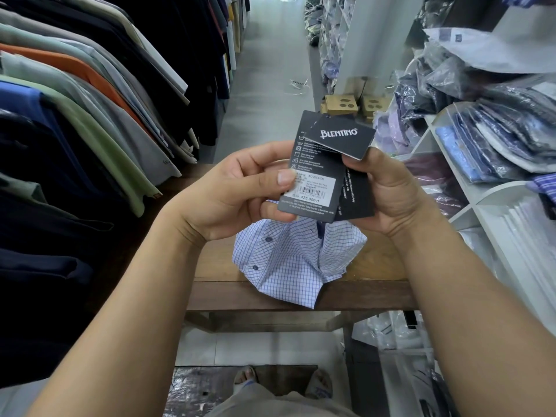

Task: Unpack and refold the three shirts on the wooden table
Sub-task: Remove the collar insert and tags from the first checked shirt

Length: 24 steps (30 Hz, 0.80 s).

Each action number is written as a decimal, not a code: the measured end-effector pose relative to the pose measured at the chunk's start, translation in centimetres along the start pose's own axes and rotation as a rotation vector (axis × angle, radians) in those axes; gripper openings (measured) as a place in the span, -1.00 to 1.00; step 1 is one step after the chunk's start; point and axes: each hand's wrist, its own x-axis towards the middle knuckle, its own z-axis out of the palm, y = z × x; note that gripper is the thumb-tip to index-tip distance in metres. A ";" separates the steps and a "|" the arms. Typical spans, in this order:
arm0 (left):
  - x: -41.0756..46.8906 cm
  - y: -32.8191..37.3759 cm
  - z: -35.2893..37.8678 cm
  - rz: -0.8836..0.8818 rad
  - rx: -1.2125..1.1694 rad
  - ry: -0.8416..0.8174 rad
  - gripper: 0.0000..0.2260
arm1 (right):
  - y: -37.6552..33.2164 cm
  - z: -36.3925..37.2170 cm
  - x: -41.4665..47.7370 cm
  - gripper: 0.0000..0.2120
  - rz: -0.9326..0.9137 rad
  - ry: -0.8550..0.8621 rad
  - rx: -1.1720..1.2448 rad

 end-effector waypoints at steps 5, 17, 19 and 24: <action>0.0 0.1 0.1 0.024 -0.029 -0.031 -0.59 | 0.2 -1.1 -0.2 0.05 0.010 0.079 -0.042; -0.2 0.1 0.3 0.017 -0.022 -0.041 -0.57 | 0.2 -0.9 -0.5 0.08 -0.022 0.102 -0.065; -0.2 0.1 0.2 0.006 -0.012 -0.025 -0.52 | 0.3 -0.8 -0.5 0.09 -0.022 0.108 -0.063; -0.3 0.0 0.2 0.005 -0.003 -0.018 -0.48 | 0.2 -0.3 -0.6 0.06 -0.029 0.110 -0.041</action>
